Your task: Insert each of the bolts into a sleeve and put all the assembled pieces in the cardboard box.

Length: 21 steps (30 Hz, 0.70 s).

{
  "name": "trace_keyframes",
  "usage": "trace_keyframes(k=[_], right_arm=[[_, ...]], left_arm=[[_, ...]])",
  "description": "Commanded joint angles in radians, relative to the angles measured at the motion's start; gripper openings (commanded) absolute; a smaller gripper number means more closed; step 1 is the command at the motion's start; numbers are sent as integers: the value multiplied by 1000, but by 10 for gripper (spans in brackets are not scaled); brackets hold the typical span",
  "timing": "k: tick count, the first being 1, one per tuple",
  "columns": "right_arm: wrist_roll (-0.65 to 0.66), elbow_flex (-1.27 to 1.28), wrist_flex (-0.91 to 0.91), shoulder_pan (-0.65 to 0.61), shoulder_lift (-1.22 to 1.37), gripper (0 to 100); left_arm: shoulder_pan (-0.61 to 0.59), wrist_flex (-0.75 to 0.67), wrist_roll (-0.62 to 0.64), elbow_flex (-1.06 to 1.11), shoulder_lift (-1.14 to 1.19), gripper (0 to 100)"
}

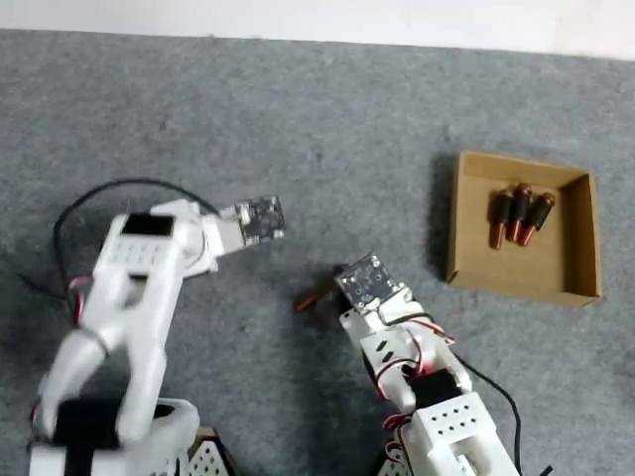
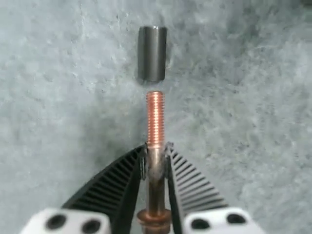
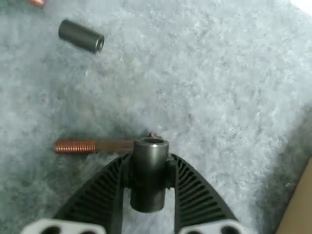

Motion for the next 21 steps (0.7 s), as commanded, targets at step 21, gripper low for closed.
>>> trace_keyframes(k=[21], right_arm=[[6, -8, -36, 13, -15, 5]], left_arm=[[-71, 308, 529, -708, 524, 280]])
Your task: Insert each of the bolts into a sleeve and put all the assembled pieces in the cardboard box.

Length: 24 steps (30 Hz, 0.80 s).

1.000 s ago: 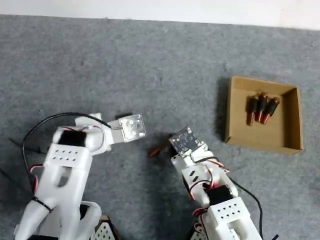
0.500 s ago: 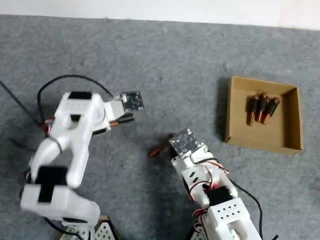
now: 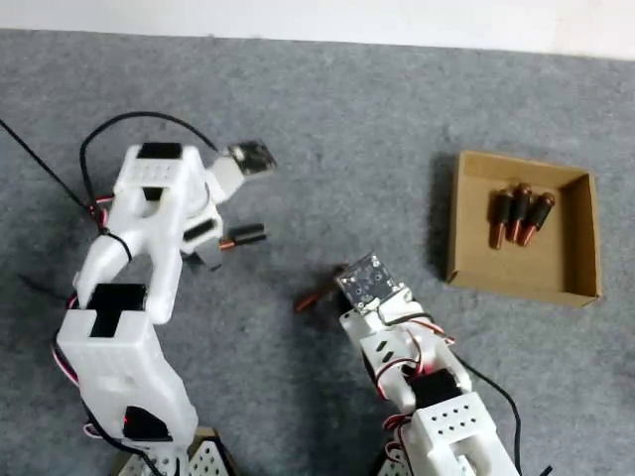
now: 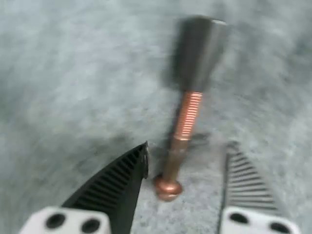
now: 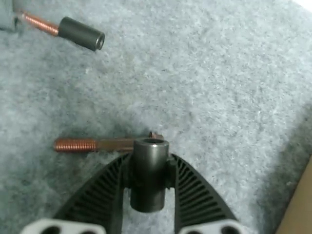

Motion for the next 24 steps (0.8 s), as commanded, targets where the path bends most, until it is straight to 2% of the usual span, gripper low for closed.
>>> trace_keyframes(k=[1, 4, 8, 10, 16, 24], right_arm=[[6, -8, -36, 13, -15, 5], [6, -8, -36, 13, -15, 5], [8, -8, -36, 13, -15, 5], [8, -8, -36, 13, -15, 5], [8, -8, -36, 13, -15, 5], [8, -8, -36, 13, -15, 5]], left_arm=[[-27, 54, 321, -113, -12, 280], [-76, 187, 712, -151, -12, 280], [-131, 310, 1304, -156, -2, 280], [-113, 315, 1482, -156, -2, 280], [-30, 319, 1633, -147, -2, 280], [-16, 318, 1873, -156, -2, 284]])
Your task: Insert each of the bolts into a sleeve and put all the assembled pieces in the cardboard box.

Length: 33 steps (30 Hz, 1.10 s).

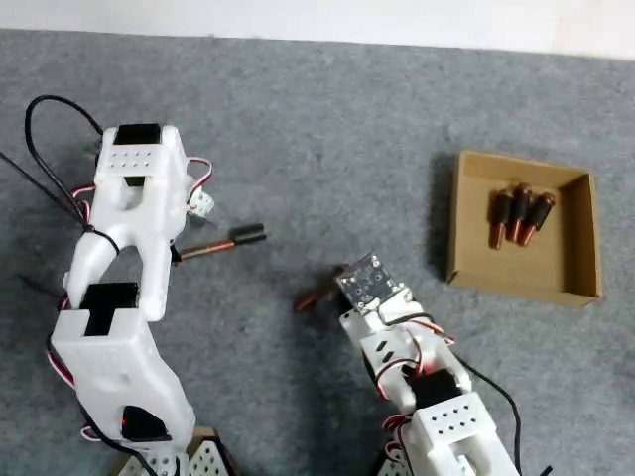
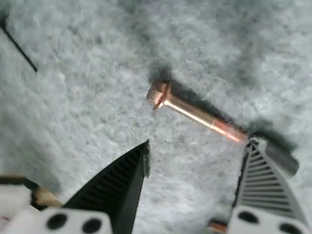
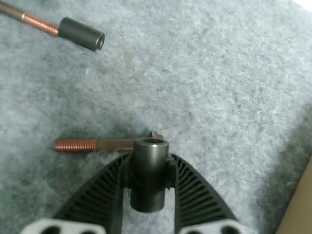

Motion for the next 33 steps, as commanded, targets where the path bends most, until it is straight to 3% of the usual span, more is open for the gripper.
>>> trace_keyframes(k=[1, 11, 21, 33], right_arm=[[8, -8, -36, 13, -15, 5], [8, -8, -36, 13, -15, 5], [8, -8, -36, 13, -15, 5], [8, -8, -36, 13, -15, 5]], left_arm=[[15, 12, 81, -42, -12, 284], [67, 6, 110, 119, -8, 284], [54, -258, 140, 257, -8, 284], [30, -224, 141, 216, -21, 284]])
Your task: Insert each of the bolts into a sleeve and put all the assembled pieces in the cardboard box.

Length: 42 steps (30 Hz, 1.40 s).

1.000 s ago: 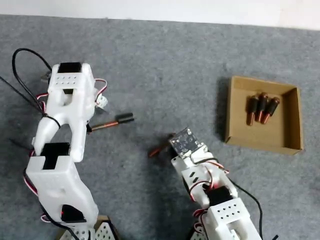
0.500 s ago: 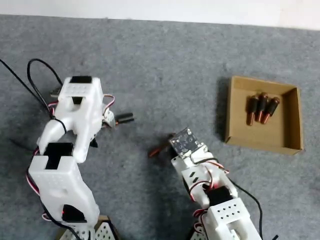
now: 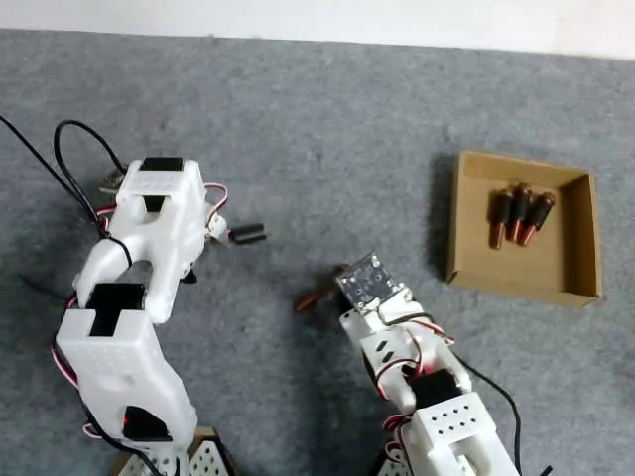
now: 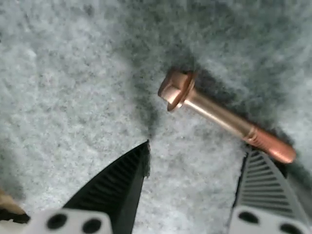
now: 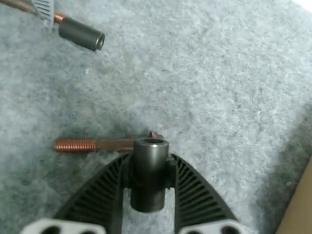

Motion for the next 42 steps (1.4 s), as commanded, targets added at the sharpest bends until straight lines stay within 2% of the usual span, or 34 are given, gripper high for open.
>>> trace_keyframes(k=[1, 8, 14, 18, 27, 33, 37, 42], right_arm=[[8, -8, -36, 13, -15, 5], [8, -8, -36, 13, -15, 5], [8, -8, -36, 13, -15, 5], [8, -8, -36, 13, -15, 5], [8, -8, -36, 13, -15, 5], [8, -8, -36, 13, -15, 5], [8, -8, -36, 13, -15, 5], [8, -8, -36, 13, -15, 5]], left_arm=[[-15, 40, 3, -59, -21, 284], [-15, 132, 20, -205, -21, 284], [-28, 114, 52, -214, -10, 284], [-33, 46, 66, -147, -8, 284], [-48, -233, 72, 59, -8, 284], [-56, -250, 75, 68, -10, 284], [-96, -270, 140, 68, -10, 281], [-124, -298, 144, 73, -10, 280]])
